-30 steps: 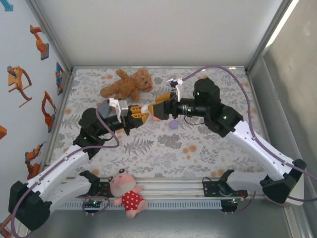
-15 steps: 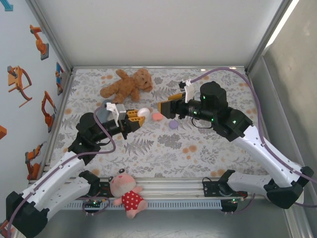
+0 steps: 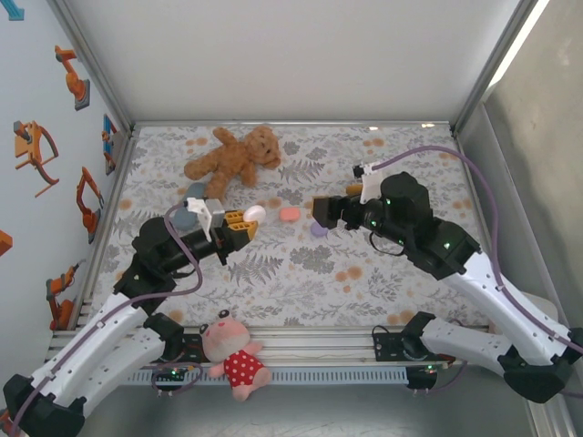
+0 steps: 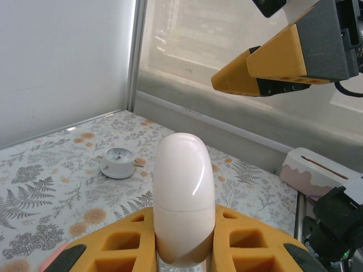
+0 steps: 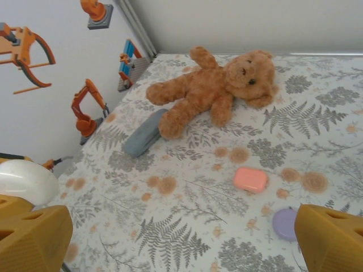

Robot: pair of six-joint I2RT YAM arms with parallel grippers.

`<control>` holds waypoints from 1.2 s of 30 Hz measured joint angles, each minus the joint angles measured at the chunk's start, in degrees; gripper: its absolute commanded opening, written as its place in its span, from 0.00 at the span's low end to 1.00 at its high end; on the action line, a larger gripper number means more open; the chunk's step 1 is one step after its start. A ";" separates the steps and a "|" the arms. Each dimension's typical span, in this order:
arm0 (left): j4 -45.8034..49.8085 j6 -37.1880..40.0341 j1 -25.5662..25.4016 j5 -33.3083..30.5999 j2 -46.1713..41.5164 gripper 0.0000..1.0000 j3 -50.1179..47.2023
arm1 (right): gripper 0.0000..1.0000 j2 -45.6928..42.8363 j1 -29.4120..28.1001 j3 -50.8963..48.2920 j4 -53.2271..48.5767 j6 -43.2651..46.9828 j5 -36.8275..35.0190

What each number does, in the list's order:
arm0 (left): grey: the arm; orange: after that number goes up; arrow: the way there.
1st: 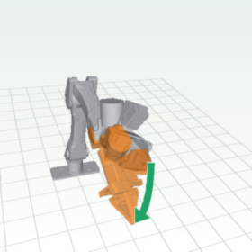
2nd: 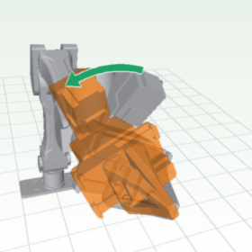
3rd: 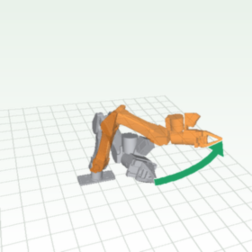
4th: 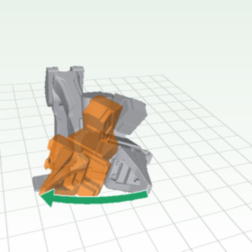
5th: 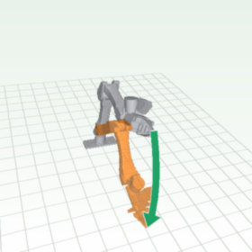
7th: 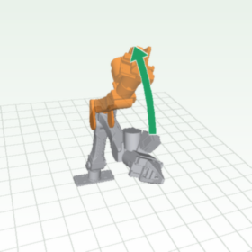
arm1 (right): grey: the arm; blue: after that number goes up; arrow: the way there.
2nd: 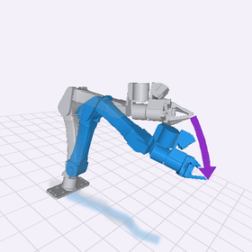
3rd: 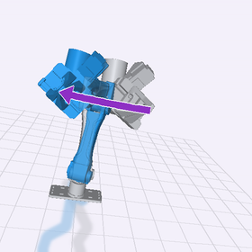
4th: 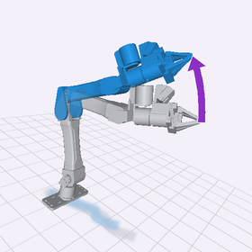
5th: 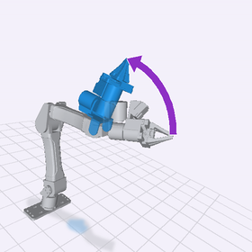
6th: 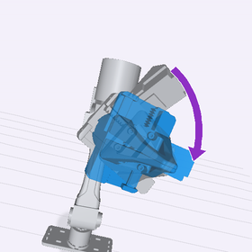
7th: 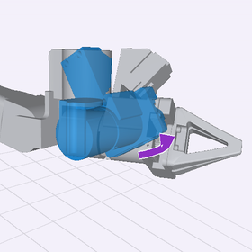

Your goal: Insert the wireless bluetooth earbuds into the charging case

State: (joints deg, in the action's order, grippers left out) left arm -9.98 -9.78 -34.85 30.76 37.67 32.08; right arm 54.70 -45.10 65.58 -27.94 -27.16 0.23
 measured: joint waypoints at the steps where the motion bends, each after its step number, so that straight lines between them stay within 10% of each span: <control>1: 0.81 -0.20 0.00 -0.20 -0.42 0.00 0.00 | 1.00 -0.59 0.00 -0.68 -0.09 0.00 -0.63; 22: 12.11 -13.68 -0.50 -2.29 -5.22 0.00 -2.78 | 1.00 -15.78 0.02 -13.35 -2.80 -5.40 -6.05; 36: 6.69 -20.44 -10.45 -6.99 6.05 0.00 -7.17 | 1.00 -16.00 0.00 -14.91 -5.97 -7.37 -6.29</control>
State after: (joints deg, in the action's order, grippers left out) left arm -3.29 -30.22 -45.30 23.77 43.72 24.91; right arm 38.70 -45.10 50.68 -33.91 -34.52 -6.07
